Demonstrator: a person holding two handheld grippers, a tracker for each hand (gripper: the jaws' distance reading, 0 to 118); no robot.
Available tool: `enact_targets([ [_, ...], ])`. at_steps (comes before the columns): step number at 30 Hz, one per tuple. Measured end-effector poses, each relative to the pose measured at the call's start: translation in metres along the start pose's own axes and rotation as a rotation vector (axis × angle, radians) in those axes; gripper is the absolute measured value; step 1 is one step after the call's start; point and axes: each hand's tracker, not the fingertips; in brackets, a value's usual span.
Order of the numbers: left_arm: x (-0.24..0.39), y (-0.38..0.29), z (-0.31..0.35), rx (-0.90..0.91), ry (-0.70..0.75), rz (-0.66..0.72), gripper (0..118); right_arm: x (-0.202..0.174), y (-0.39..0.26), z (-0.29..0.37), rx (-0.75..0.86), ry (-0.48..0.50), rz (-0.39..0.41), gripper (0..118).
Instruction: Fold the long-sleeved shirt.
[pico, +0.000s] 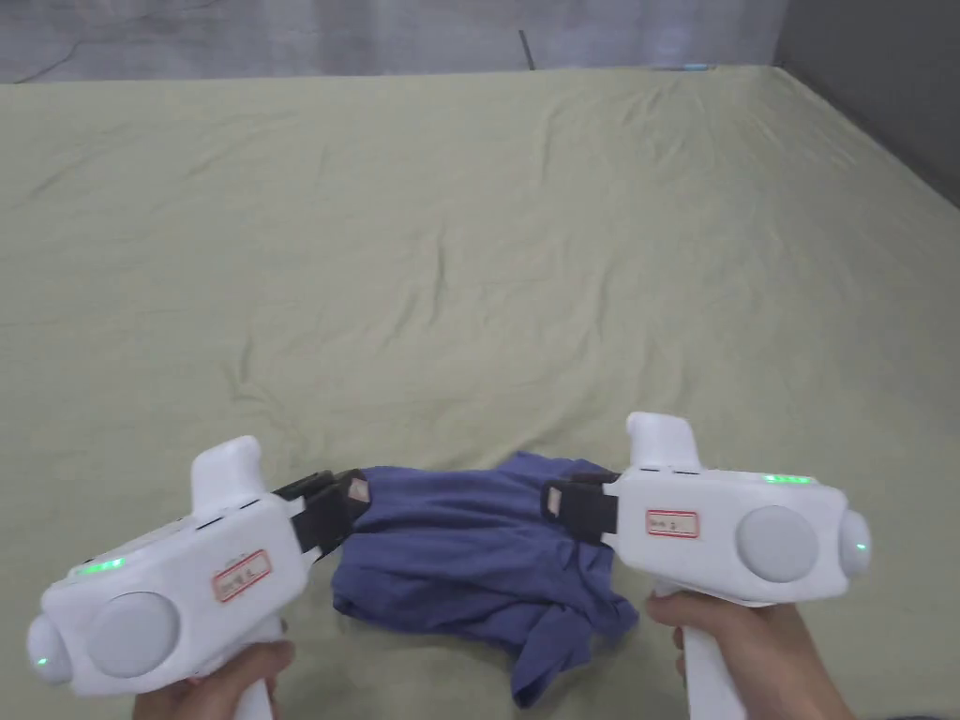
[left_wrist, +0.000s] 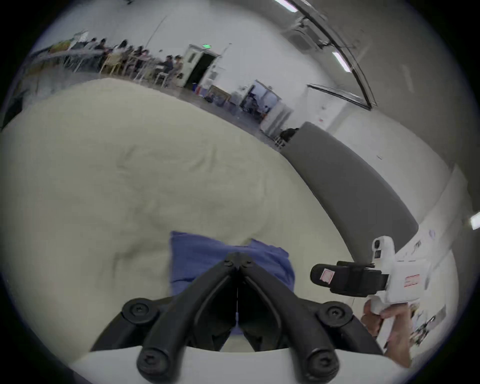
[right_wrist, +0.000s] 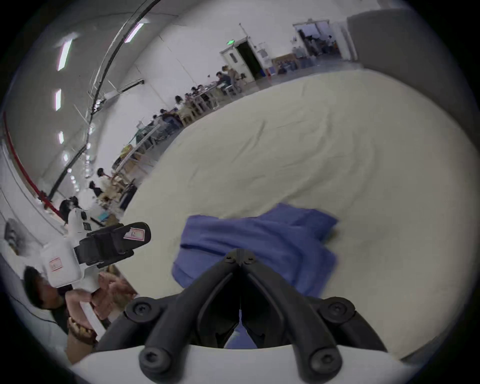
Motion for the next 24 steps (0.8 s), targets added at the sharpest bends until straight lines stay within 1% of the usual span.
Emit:
enact_targets([
  [1, -0.011, -0.001, 0.0, -0.003, -0.005, 0.05, 0, -0.001, -0.002, -0.011, -0.024, 0.041, -0.024, 2],
  [2, -0.022, -0.002, 0.0, -0.02, -0.031, 0.097, 0, 0.001, -0.004, -0.022, -0.051, 0.062, -0.047, 2],
  [3, -0.032, -0.004, -0.001, -0.027, -0.05, 0.148, 2, 0.002, -0.006, -0.032, -0.078, 0.058, -0.055, 2],
  [4, -0.04, -0.007, -0.003, -0.027, -0.05, 0.186, 18, 0.003, -0.008, -0.039, -0.102, 0.045, -0.046, 2],
  [5, -0.046, -0.009, -0.006, -0.042, -0.054, 0.213, 66, 0.004, -0.01, -0.045, -0.125, 0.013, -0.027, 2],
  [6, -0.05, -0.01, -0.012, -0.074, -0.044, 0.224, 100, 0.005, -0.012, -0.049, -0.137, -0.015, -0.01, 2],
  [7, -0.054, -0.012, -0.017, -0.104, -0.041, 0.223, 113, 0.008, -0.014, -0.053, -0.15, -0.045, 0.002, 2],
  [8, -0.059, -0.015, -0.021, -0.095, -0.055, 0.226, 113, 0.015, -0.016, -0.059, -0.164, -0.07, 0.007, 2],
  [9, -0.06, -0.018, -0.026, -0.102, -0.064, 0.241, 113, 0.02, -0.018, -0.061, -0.166, -0.075, 0.006, 2],
  [10, -0.063, -0.021, -0.032, -0.116, -0.086, 0.28, 113, 0.026, -0.018, -0.062, -0.16, -0.059, -0.003, 2],
  [12, -0.07, -0.023, -0.049, -0.151, -0.114, 0.344, 113, 0.035, -0.018, -0.06, -0.152, -0.009, -0.085, 2],
  [13, -0.072, -0.027, -0.056, -0.165, -0.119, 0.369, 113, 0.038, -0.017, -0.06, -0.153, -0.002, -0.098, 2],
  [15, -0.073, -0.03, -0.071, -0.181, -0.108, 0.381, 113, 0.039, -0.017, -0.061, -0.153, -0.005, -0.085, 2],
  [18, -0.066, -0.035, -0.083, -0.191, -0.164, 0.394, 113, 0.041, -0.017, -0.061, -0.151, 0.009, -0.091, 2],
  [19, -0.062, -0.035, -0.088, -0.196, -0.169, 0.392, 110, 0.042, -0.018, -0.061, -0.149, 0.015, -0.095, 2],
  [20, -0.056, -0.035, -0.091, -0.19, -0.15, 0.374, 95, 0.043, -0.018, -0.061, -0.147, 0.021, -0.099, 2],
  [21, -0.052, -0.035, -0.091, -0.19, -0.125, 0.335, 48, 0.044, -0.019, -0.061, -0.146, 0.026, -0.105, 2],
  [22, -0.047, -0.035, -0.09, -0.184, -0.104, 0.31, 16, 0.044, -0.019, -0.062, -0.144, 0.03, -0.111, 2],
  [24, -0.044, -0.036, -0.096, -0.208, -0.124, 0.336, 17, 0.042, -0.02, -0.061, -0.143, 0.032, -0.117, 2],
])
